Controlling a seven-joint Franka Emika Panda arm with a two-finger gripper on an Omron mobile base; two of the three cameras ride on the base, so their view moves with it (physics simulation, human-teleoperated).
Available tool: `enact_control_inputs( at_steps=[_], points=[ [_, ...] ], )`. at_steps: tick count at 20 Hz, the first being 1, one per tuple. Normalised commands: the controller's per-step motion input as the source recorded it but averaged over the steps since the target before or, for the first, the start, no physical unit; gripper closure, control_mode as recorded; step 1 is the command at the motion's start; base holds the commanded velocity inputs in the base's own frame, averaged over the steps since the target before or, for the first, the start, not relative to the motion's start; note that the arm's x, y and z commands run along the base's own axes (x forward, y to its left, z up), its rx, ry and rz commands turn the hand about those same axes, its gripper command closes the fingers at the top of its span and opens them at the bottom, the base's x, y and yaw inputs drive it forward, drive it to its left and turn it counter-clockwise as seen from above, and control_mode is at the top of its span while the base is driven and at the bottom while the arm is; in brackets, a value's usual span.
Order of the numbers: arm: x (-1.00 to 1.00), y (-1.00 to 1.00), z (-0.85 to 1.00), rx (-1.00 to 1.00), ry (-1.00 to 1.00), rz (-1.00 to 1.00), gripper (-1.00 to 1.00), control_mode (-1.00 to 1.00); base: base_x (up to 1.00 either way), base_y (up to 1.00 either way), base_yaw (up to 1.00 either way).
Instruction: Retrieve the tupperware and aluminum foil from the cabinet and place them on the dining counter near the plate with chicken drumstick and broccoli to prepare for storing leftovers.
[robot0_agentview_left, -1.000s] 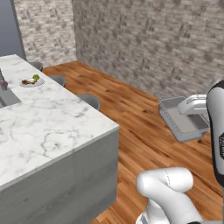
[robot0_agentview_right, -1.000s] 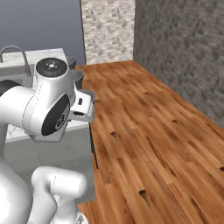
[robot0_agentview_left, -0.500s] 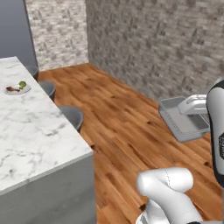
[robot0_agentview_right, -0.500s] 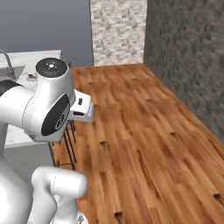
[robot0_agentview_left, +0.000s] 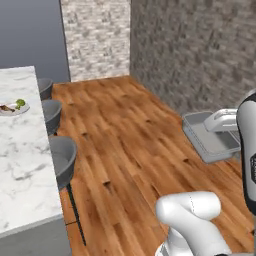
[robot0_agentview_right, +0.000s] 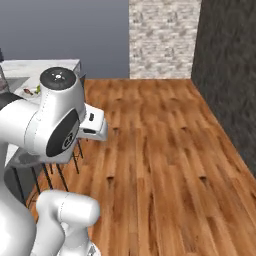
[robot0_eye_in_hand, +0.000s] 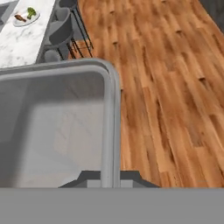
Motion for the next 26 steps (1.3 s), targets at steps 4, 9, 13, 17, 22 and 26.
enact_control_inputs(
  at_steps=[4, 9, 13, 17, 22, 26],
  points=[
    [0.00, 0.00, 0.00, 0.00, 0.00, 0.00, 1.00, 1.00, 1.00, -0.59, 0.55],
    [0.00, 0.00, 0.00, 0.00, 0.00, 0.00, 1.00, 1.00, 1.00, -0.46, 0.60],
    [0.00, 0.00, 0.00, 0.00, 0.00, 0.00, 1.00, 1.00, 1.00, -0.45, 0.59],
    [0.00, 0.00, 0.00, 0.00, 0.00, 0.00, 1.00, 1.00, 1.00, -0.45, 0.59],
    [0.00, 0.00, 0.00, 0.00, 0.00, 0.00, 1.00, 1.00, 1.00, -0.52, 0.57],
    [0.00, 0.00, 0.00, 0.00, 0.00, 0.00, 1.00, 1.00, 1.00, -0.57, 0.56]
  ],
)
